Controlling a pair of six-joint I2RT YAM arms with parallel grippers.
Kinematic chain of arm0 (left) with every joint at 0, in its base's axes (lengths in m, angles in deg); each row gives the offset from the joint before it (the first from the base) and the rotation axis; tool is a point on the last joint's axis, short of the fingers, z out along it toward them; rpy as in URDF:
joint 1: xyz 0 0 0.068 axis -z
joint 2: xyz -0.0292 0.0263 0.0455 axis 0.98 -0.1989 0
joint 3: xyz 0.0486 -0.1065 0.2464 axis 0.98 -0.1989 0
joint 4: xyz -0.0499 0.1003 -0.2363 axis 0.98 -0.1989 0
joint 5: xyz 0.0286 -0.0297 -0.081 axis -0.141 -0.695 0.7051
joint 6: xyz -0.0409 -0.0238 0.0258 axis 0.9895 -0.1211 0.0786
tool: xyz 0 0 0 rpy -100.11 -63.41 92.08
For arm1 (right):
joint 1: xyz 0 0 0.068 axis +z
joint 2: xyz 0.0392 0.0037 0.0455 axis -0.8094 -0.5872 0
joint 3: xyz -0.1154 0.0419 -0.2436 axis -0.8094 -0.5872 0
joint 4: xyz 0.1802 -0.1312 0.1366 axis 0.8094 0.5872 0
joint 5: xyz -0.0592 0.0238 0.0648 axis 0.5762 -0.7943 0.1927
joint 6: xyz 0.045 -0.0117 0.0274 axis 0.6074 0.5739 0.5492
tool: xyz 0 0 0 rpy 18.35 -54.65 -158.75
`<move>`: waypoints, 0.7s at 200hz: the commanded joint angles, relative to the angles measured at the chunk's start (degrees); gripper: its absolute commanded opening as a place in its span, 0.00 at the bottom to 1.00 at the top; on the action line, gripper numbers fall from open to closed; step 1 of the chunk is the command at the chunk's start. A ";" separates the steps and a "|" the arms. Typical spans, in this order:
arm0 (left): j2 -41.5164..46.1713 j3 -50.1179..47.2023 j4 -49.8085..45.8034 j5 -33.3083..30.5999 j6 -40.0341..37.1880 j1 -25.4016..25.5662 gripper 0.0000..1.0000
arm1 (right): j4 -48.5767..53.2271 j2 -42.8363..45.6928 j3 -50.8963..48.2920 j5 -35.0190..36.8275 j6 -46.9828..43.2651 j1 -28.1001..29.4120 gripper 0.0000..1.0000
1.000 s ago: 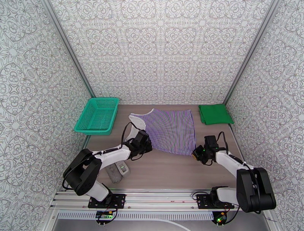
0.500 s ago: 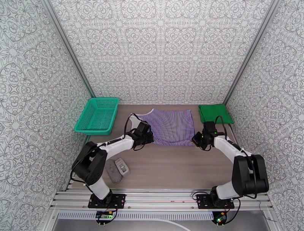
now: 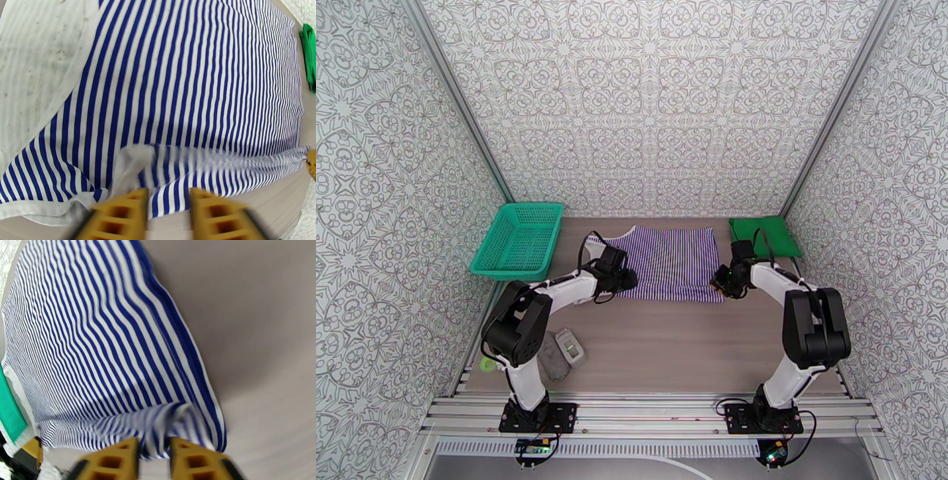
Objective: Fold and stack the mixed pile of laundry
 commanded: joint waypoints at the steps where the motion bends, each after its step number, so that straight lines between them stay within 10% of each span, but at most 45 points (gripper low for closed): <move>1: 0.08 1.19 -0.80 0.97 -0.90 -1.47 0.49 | 2.30 -1.74 3.55 2.95 -2.35 0.28 0.34; 82: 21.98 -23.27 -5.20 -2.78 2.99 -8.24 0.61 | 1.75 6.05 0.58 1.55 -3.81 0.37 0.38; 140: 13.39 -23.62 10.96 2.32 8.46 -8.73 0.60 | 0.23 6.74 -0.30 -0.77 -3.68 0.62 0.37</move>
